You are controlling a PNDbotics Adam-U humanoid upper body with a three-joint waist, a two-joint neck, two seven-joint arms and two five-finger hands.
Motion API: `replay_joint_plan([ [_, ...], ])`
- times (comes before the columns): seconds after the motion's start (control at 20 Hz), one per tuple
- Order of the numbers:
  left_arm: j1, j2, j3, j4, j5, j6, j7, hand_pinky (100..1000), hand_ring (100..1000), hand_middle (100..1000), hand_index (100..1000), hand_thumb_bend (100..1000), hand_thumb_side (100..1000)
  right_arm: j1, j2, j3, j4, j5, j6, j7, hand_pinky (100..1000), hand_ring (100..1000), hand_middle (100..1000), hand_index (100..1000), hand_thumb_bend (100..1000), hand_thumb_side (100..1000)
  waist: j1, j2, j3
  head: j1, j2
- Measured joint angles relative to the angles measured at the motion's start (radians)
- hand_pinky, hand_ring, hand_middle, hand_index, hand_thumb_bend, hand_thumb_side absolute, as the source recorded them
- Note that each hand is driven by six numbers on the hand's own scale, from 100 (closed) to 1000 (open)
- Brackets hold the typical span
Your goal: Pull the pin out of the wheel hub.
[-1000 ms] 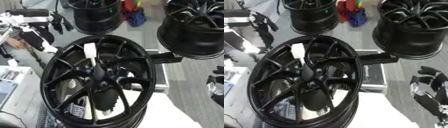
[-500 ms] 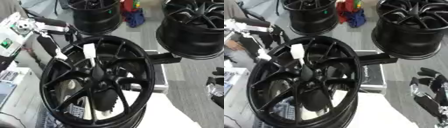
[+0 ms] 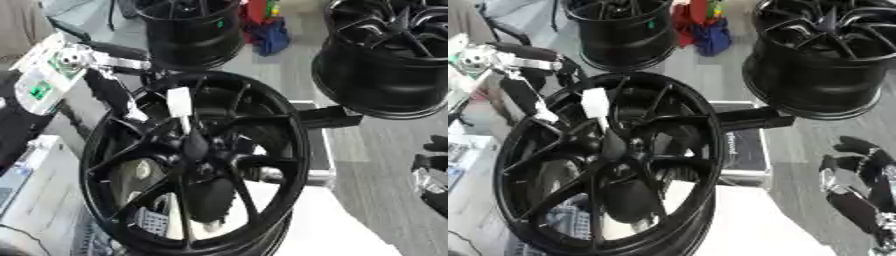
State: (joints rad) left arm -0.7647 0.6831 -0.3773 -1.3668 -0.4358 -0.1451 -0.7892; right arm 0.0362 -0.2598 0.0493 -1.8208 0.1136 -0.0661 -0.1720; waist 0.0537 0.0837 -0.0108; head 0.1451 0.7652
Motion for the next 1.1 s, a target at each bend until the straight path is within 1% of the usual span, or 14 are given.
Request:
replay_joint_plan([
  [0.25,-0.007,-0.029,-0.009,0.017,-0.018,-0.002,0.025,726,667,740,854,445,315,0.000,0.000,0.000,0.003,0.000,0.000,0.001,725,603,660,768,162,100,0.000,0.000,-0.002,0.001,0.000],
  [0.45,-0.010,-0.044,-0.014,0.028,-0.050,0.008,0.050,693,612,681,815,386,277,0.000,0.000,0.000,0.006,0.000,0.001,0.002,725,603,660,768,164,100,0.000,0.000,-0.004,0.002,0.000],
  [0.55,-0.010,-0.049,-0.014,0.035,-0.067,0.011,0.067,663,585,649,791,342,249,0.000,0.000,0.000,0.006,0.000,0.001,0.002,725,603,660,768,165,100,0.000,0.000,-0.005,0.002,0.000],
  [0.65,-0.010,-0.053,-0.016,0.043,-0.079,0.011,0.082,613,530,584,751,293,217,0.000,0.000,0.000,0.006,0.000,0.000,0.003,725,603,660,768,166,100,0.000,0.000,-0.006,0.002,0.000],
  [0.7,-0.010,-0.056,-0.017,0.045,-0.084,0.011,0.090,609,525,577,747,291,215,0.000,0.000,0.000,0.006,0.000,-0.001,0.004,725,603,660,768,166,100,0.000,0.000,-0.006,0.002,0.000],
  [0.75,-0.010,-0.059,-0.017,0.047,-0.085,0.010,0.098,594,501,547,727,266,196,0.000,0.000,0.000,0.006,0.000,-0.001,0.004,725,603,660,768,167,100,0.000,0.000,-0.006,0.002,0.000],
  [0.8,-0.009,-0.061,-0.019,0.049,-0.085,0.008,0.108,593,499,545,724,263,194,0.000,0.000,0.000,0.006,0.000,-0.001,0.004,725,603,660,768,167,100,0.001,0.000,-0.006,0.002,0.000],
  [0.9,-0.008,-0.063,-0.020,0.053,-0.083,0.006,0.129,563,464,501,681,223,168,0.000,0.000,0.000,0.006,0.000,-0.001,0.004,725,603,660,768,168,100,0.001,0.000,-0.006,0.002,0.000],
  [0.95,-0.006,-0.066,-0.020,0.055,-0.080,0.006,0.143,527,426,462,637,193,147,0.000,0.000,0.000,0.006,0.000,-0.002,0.005,725,603,660,769,168,100,0.001,0.000,-0.006,0.002,0.000],
  [1.0,-0.004,-0.069,-0.020,0.055,-0.075,0.007,0.161,492,388,426,592,142,128,0.000,0.000,0.000,0.006,0.000,-0.002,0.005,725,603,660,768,169,100,0.001,0.000,-0.006,0.002,0.000],
  [1.1,0.000,-0.069,-0.020,0.055,-0.065,0.014,0.210,457,364,403,562,106,110,0.000,0.000,0.000,0.006,0.000,-0.002,0.005,725,603,660,769,169,100,0.001,0.000,-0.006,0.002,0.000],
])
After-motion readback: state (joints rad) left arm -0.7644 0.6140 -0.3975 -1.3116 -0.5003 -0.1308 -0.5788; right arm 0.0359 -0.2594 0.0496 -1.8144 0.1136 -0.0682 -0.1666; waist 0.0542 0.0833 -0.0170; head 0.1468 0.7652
